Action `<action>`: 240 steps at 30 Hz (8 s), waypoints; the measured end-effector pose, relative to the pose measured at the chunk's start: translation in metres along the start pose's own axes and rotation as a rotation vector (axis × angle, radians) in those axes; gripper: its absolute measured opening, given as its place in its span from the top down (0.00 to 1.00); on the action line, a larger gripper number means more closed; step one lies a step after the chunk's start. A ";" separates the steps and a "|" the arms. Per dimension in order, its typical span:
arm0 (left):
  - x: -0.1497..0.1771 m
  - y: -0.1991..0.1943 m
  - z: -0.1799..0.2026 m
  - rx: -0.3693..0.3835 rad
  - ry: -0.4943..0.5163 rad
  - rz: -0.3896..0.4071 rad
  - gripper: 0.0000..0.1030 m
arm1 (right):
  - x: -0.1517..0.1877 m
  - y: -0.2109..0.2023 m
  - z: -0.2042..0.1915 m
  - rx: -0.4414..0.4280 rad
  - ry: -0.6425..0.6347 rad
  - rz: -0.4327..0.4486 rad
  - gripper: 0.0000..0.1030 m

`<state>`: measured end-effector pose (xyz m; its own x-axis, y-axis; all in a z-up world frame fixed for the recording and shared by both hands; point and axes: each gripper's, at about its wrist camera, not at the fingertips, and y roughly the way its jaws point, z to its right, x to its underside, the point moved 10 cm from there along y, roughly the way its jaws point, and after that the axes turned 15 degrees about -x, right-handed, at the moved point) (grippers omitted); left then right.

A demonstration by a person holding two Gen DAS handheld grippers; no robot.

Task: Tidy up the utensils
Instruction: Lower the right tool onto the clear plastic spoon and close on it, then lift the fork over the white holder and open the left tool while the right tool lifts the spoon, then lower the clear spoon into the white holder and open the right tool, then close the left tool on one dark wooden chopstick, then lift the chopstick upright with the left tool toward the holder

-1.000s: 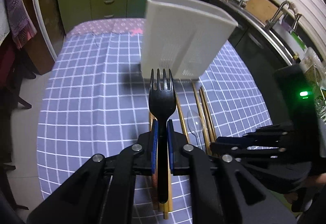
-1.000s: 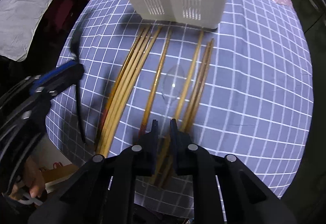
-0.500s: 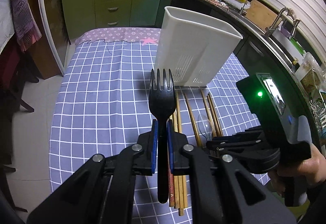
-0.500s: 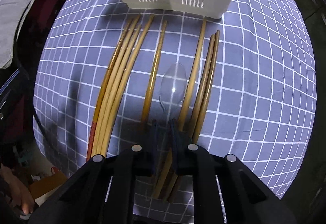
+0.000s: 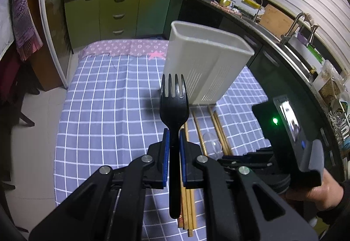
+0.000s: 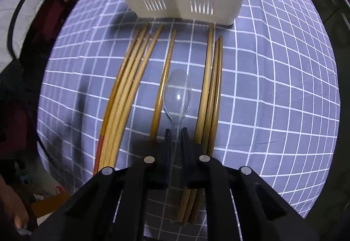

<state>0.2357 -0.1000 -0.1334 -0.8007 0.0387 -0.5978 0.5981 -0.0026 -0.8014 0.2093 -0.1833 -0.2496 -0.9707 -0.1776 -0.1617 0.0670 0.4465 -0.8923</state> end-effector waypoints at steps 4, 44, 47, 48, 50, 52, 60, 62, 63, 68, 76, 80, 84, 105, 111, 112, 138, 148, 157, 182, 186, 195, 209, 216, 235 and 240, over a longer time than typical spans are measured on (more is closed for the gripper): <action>-0.026 -0.017 0.005 0.024 -0.010 0.065 0.91 | -0.003 -0.034 -0.013 -0.065 -0.059 0.122 0.91; -0.155 0.023 0.023 -0.034 -0.073 0.434 0.53 | -0.192 -0.265 0.002 -0.130 -0.149 1.010 0.91; -0.146 0.016 0.016 -0.035 -0.076 0.401 0.53 | -0.196 -0.246 0.012 -0.130 -0.150 1.003 0.91; -0.141 0.015 0.014 -0.039 -0.072 0.386 0.53 | -0.195 -0.239 0.015 -0.128 -0.156 0.998 0.91; -0.129 0.015 0.011 -0.040 -0.062 0.345 0.53 | -0.189 -0.228 0.018 -0.131 -0.173 0.994 0.91; -0.114 0.015 0.006 -0.042 -0.060 0.301 0.51 | -0.183 -0.220 0.020 -0.130 -0.199 0.998 0.91; -0.079 0.021 -0.010 -0.040 -0.051 0.171 0.50 | -0.153 -0.184 0.027 -0.078 -0.249 0.969 0.90; -0.071 0.022 -0.010 -0.049 -0.028 0.149 0.50 | -0.146 -0.177 0.029 -0.077 -0.254 0.960 0.89; -0.067 0.022 -0.010 -0.052 -0.020 0.141 0.50 | -0.143 -0.174 0.029 -0.073 -0.259 0.959 0.89; -0.046 0.030 -0.004 -0.055 0.028 0.053 0.46 | -0.123 -0.174 0.021 -0.038 -0.291 0.961 0.79; 0.003 0.069 0.008 -0.041 0.095 -0.211 0.46 | -0.073 -0.167 0.036 -0.074 -0.164 0.721 0.74; 0.028 0.092 0.009 -0.036 0.108 -0.336 0.47 | -0.044 -0.125 0.061 -0.081 -0.089 0.494 0.74; 0.041 0.104 0.012 -0.053 0.130 -0.390 0.47 | -0.016 -0.086 0.082 -0.072 -0.042 0.317 0.74; 0.042 0.113 0.027 -0.111 0.215 -0.440 0.70 | -0.011 -0.062 0.087 -0.091 -0.027 0.188 0.70; 0.046 0.118 0.042 -0.129 0.253 -0.453 0.75 | -0.008 -0.062 0.086 -0.090 -0.032 0.181 0.67; 0.046 0.119 0.046 -0.136 0.260 -0.453 0.75 | -0.008 -0.062 0.086 -0.087 -0.032 0.179 0.67; 0.038 0.132 0.063 -0.150 0.282 -0.560 0.93 | -0.014 -0.041 0.074 -0.081 -0.028 0.041 0.83; 0.025 0.118 0.039 -0.124 0.248 -0.488 0.93 | -0.028 -0.012 0.056 -0.092 -0.026 -0.018 0.87; 0.012 0.081 0.019 -0.096 0.230 -0.403 0.93 | -0.030 -0.001 0.050 -0.047 -0.033 -0.053 0.87; 0.016 0.054 -0.008 -0.055 0.189 -0.303 0.93 | -0.037 0.023 0.018 0.055 -0.054 -0.084 0.93; 0.013 0.050 -0.009 -0.058 0.188 -0.289 0.93 | -0.037 0.011 0.010 0.009 -0.072 -0.031 0.93; 0.010 0.038 -0.010 -0.044 0.181 -0.260 0.93 | -0.030 -0.055 -0.021 -0.096 -0.164 0.208 0.93; 0.000 0.002 -0.017 -0.024 0.145 -0.096 0.93 | 0.008 -0.132 -0.013 -0.060 -0.273 0.642 0.93; 0.000 -0.008 -0.016 -0.018 0.140 -0.045 0.93 | 0.014 -0.140 -0.012 -0.051 -0.278 0.668 0.93; -0.002 -0.014 -0.013 0.000 0.129 -0.010 0.93 | 0.012 -0.141 -0.015 -0.059 -0.281 0.687 0.93; -0.004 -0.016 -0.008 0.005 0.138 -0.006 0.93 | 0.012 -0.141 -0.014 -0.058 -0.281 0.686 0.93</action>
<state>0.2300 -0.0918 -0.1180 -0.7923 0.1756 -0.5843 0.5926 -0.0068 -0.8055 0.1848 -0.2360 -0.1200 -0.6192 -0.0560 -0.7832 0.6170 0.5822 -0.5295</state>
